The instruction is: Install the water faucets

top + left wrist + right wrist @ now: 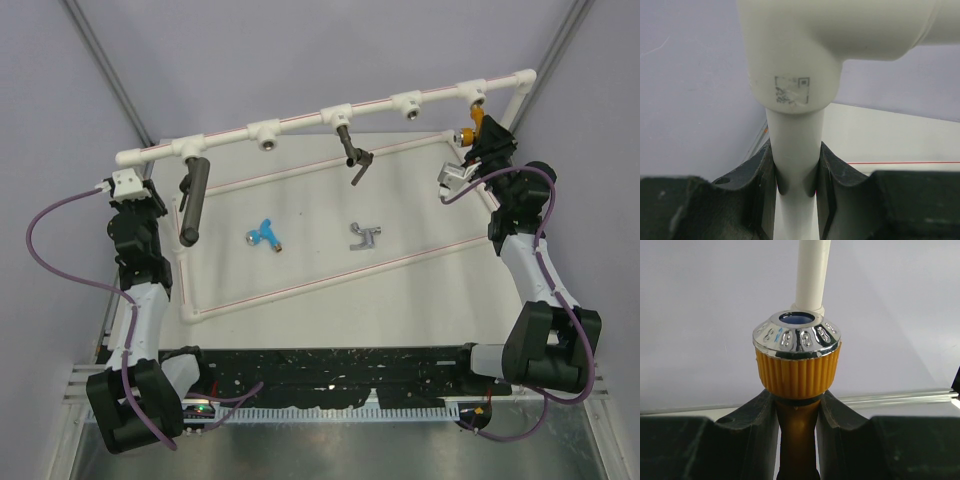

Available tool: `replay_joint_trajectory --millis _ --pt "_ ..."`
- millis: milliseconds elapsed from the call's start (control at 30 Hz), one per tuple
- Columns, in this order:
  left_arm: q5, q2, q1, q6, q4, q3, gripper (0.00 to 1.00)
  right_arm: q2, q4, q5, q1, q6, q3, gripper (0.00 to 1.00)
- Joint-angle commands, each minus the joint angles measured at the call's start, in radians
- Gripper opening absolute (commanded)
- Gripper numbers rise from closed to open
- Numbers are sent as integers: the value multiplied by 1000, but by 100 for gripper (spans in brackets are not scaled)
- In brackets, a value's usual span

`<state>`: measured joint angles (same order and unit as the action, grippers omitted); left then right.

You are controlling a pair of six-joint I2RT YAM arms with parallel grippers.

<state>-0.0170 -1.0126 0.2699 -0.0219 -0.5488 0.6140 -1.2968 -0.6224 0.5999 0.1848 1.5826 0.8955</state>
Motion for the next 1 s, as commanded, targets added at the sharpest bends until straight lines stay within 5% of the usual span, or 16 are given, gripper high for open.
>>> replay_joint_trajectory --millis 0,967 --pt "-23 -12 17 16 -22 -14 0 34 -94 -38 -5 7 60 5" --pt "-20 -14 17 17 -20 -13 0 11 -82 -49 -7 1 3 5"
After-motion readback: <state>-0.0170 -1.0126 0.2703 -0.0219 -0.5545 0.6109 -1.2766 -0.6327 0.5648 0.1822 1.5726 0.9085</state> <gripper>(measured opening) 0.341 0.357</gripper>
